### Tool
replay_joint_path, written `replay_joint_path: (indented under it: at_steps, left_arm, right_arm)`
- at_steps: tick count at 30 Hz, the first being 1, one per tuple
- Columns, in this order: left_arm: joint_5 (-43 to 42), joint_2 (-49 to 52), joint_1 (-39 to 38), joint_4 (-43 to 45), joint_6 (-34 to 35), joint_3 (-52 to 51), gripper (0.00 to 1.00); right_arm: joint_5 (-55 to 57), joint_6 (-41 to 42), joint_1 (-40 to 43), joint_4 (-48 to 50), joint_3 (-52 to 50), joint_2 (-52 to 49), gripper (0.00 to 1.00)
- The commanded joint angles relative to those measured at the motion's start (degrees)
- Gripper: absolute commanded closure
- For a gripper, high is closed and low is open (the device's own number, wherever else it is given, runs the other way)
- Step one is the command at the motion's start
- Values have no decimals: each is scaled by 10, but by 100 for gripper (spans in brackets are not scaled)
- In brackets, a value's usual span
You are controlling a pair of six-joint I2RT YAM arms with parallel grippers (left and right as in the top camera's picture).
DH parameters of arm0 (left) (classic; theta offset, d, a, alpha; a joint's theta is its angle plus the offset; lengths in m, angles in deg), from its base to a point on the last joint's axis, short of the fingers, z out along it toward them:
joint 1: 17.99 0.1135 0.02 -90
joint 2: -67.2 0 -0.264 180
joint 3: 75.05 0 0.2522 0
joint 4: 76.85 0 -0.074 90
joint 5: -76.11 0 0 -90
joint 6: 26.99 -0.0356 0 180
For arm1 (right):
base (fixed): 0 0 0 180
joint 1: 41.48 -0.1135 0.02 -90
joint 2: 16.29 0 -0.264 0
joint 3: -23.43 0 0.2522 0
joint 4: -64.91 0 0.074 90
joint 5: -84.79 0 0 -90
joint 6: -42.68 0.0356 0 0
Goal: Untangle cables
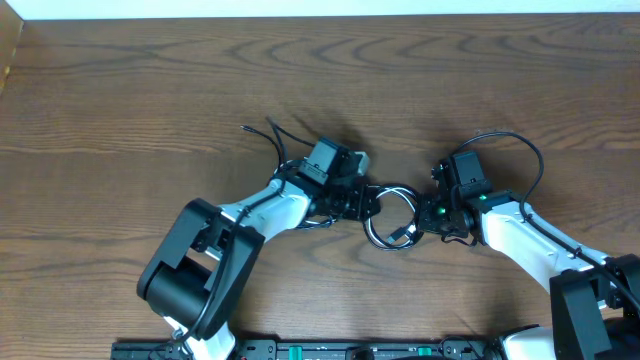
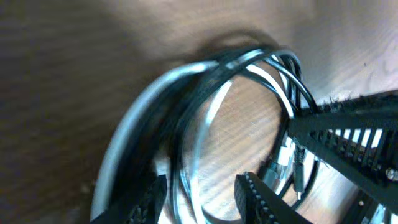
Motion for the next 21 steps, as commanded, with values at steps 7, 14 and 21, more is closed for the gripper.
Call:
replay_joint_path:
  at_steps: [7, 14, 21]
  left_arm:
    - [122, 19, -7, -7, -8, -15, 51]
    - [134, 44, -41, 18, -11, -15, 51]
    - [133, 68, -69, 32, -11, -15, 51]
  right_arm:
    - [-1, 7, -1, -9, -12, -11, 88]
    - [-1, 6, -1, -11, -12, -11, 89]
    - [-1, 6, -1, -13, -12, -11, 89]
